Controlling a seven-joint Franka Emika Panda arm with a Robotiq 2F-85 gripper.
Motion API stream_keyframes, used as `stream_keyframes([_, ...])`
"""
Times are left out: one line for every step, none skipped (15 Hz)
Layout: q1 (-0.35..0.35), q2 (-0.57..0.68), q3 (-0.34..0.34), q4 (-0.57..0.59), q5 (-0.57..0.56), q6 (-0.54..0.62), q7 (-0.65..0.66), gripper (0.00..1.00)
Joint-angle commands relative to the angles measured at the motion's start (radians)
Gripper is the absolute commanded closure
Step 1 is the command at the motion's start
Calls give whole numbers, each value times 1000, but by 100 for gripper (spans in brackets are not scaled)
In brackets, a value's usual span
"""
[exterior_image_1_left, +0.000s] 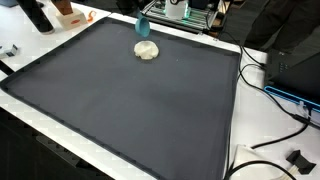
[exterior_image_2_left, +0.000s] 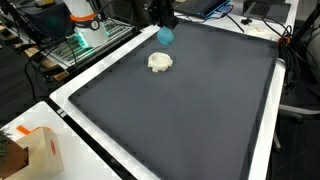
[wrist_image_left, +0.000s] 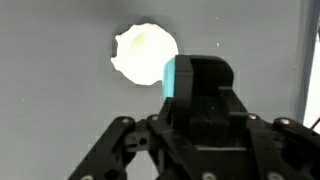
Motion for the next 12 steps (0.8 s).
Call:
stream_keyframes([16,-72,14,-38,-109,1,109,75])
stream_keyframes([19,-81,18,-37,-134,-6,130,75])
stream_keyframes([22,-88,21,-37,-153,-9,147,75])
stream_keyframes([24,-96,25,-37,-173,-14,164,75])
stream_keyframes([26,-102,28,-37,-188,-16,177,75])
stream_keyframes([27,-107,31,-37,-201,-20,188,75])
stream_keyframes([29,-111,34,-37,-214,-23,199,75])
stream_keyframes([30,-114,36,-35,-224,-28,207,75])
stream_keyframes([31,-117,37,-34,-232,-31,214,75])
stream_keyframes([32,-120,39,-32,-239,-35,221,75])
stream_keyframes([34,-123,41,-32,-245,-40,225,75])
stream_keyframes([35,-128,43,-31,-253,-42,230,75])
